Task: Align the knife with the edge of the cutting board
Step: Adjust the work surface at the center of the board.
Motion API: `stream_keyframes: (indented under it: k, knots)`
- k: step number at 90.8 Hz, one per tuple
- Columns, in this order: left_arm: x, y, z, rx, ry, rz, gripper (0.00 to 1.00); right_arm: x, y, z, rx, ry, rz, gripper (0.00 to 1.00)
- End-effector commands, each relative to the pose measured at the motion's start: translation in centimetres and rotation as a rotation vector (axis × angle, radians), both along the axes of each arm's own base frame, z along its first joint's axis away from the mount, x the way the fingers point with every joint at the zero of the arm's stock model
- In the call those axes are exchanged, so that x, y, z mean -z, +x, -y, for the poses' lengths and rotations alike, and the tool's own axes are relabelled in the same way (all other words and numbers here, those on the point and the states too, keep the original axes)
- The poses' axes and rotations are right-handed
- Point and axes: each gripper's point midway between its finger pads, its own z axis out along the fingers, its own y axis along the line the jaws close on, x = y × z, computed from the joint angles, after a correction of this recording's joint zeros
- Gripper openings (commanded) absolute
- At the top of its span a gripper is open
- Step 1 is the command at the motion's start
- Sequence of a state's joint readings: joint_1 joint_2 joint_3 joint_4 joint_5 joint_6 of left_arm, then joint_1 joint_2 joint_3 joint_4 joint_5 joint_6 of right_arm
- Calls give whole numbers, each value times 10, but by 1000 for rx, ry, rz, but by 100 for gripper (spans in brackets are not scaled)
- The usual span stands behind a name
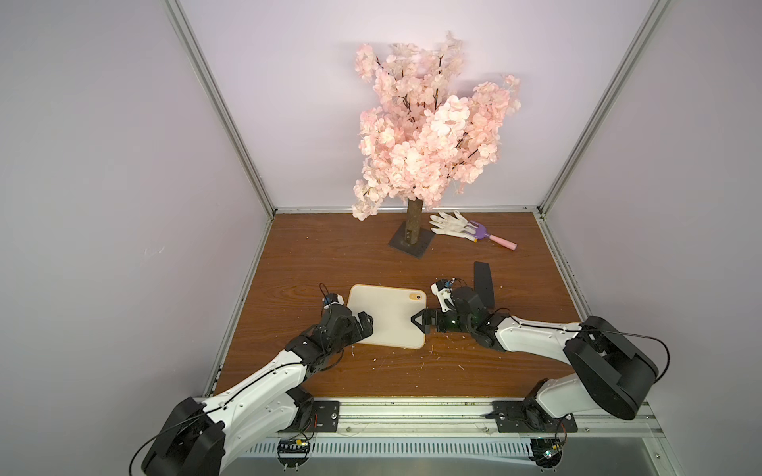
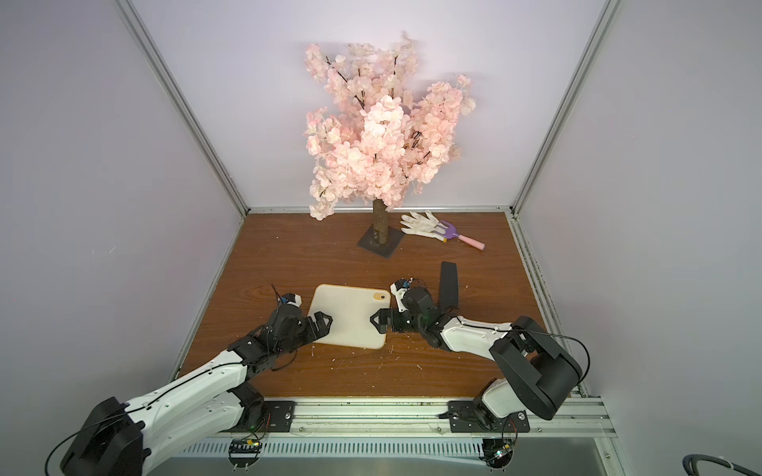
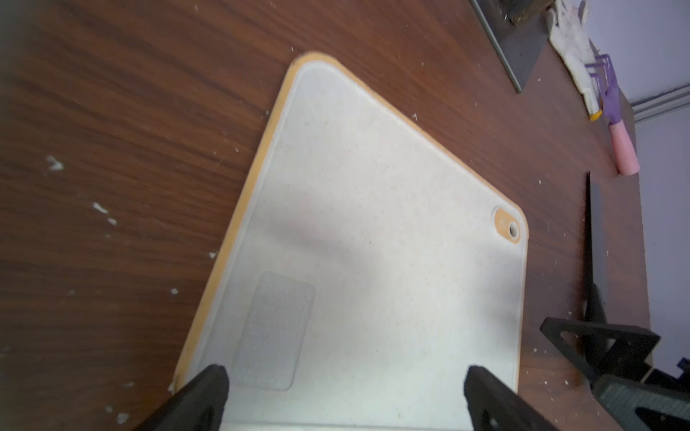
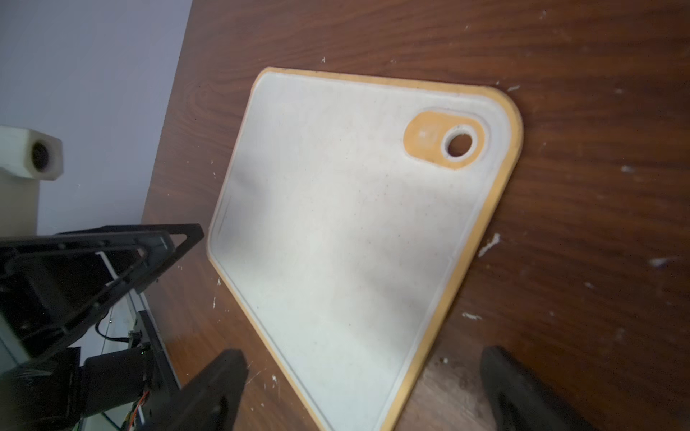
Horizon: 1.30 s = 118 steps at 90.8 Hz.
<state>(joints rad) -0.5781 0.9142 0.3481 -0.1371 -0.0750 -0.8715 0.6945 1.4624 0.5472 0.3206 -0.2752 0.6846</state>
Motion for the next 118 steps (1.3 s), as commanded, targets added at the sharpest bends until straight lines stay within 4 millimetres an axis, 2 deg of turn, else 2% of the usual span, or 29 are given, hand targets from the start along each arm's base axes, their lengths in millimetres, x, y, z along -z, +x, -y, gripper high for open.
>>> stream_keyframes:
  k: [1,9,35,51,69,79,96,118]
  knots:
    - [-22,12,-11,-54,64,66,100,1,-5,5,-1,-6,-5,99]
    - [-28,20,-13,-73,69,92,100,3,-6,5,8,5,-12,99]
    - [-21,44,-24,-111,73,90,100,5,-2,14,93,36,-10,99]
    - [-11,49,-23,-97,114,68,100,9,-3,14,105,31,-20,99]
    - [22,37,-24,-58,154,-13,100,8,-3,14,109,30,-22,99]
    - [33,29,-20,-36,127,-31,100,9,-4,15,114,29,-23,99]
    - [39,17,-1,27,128,-43,100,9,-4,14,110,24,-26,99]
    - [43,8,7,47,91,-54,100,11,-3,15,108,-7,-23,99]
